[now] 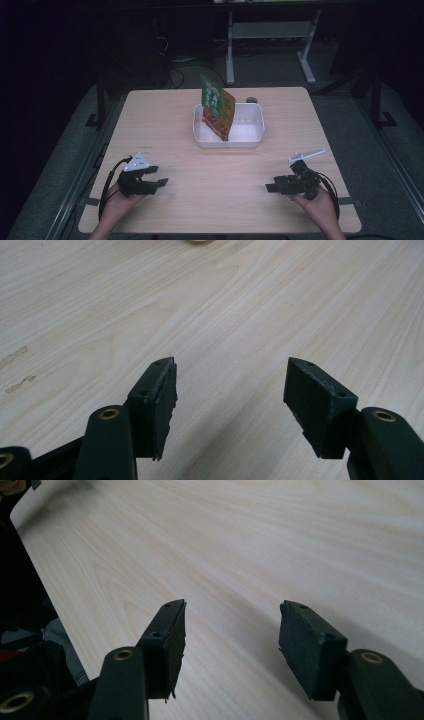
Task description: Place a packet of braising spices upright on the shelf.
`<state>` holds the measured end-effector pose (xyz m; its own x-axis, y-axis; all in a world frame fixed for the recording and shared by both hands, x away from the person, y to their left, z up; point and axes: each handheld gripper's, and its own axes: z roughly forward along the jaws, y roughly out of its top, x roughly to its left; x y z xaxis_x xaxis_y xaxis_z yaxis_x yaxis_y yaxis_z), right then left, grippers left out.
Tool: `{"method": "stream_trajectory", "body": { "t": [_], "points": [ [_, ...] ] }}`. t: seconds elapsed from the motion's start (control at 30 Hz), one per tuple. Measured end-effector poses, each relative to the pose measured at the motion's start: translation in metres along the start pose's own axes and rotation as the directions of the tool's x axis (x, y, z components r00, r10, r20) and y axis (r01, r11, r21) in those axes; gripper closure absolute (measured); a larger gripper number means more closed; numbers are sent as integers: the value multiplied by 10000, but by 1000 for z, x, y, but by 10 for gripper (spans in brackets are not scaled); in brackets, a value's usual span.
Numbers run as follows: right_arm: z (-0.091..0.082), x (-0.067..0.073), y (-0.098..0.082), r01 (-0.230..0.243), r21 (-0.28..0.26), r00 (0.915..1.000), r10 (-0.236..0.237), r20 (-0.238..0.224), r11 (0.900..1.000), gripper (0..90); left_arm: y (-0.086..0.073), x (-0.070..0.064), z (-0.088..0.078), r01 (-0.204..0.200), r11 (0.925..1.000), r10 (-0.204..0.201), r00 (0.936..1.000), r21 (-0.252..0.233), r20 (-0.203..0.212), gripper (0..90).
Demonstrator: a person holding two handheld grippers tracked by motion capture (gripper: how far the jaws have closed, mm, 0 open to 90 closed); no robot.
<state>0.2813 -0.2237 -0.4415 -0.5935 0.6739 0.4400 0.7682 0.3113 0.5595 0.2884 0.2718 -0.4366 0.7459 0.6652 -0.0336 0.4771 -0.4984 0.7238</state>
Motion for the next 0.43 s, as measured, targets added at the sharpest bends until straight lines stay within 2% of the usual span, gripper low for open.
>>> {"method": "stream_trajectory", "body": {
  "t": [0.1, 0.3, 0.43],
  "points": [
    [1, 1, -10, -56, -177, 9999, 54, -97, 9998, 433, 0, 0, 0, -43, 10000, 43, 10000, 39, 18, 376],
    [0, -1, -30, -512, -568, 9978, 486, -457, 9971, 431, 1, -2, 1, -124, 9999, 123, 9999, 45, 94, 373],
    [0, 2, -31, -445, -724, 9988, 430, -221, 9964, 425, 1, -2, 1, -147, 9999, 147, 9999, 55, 86, 366]
  ]
}}
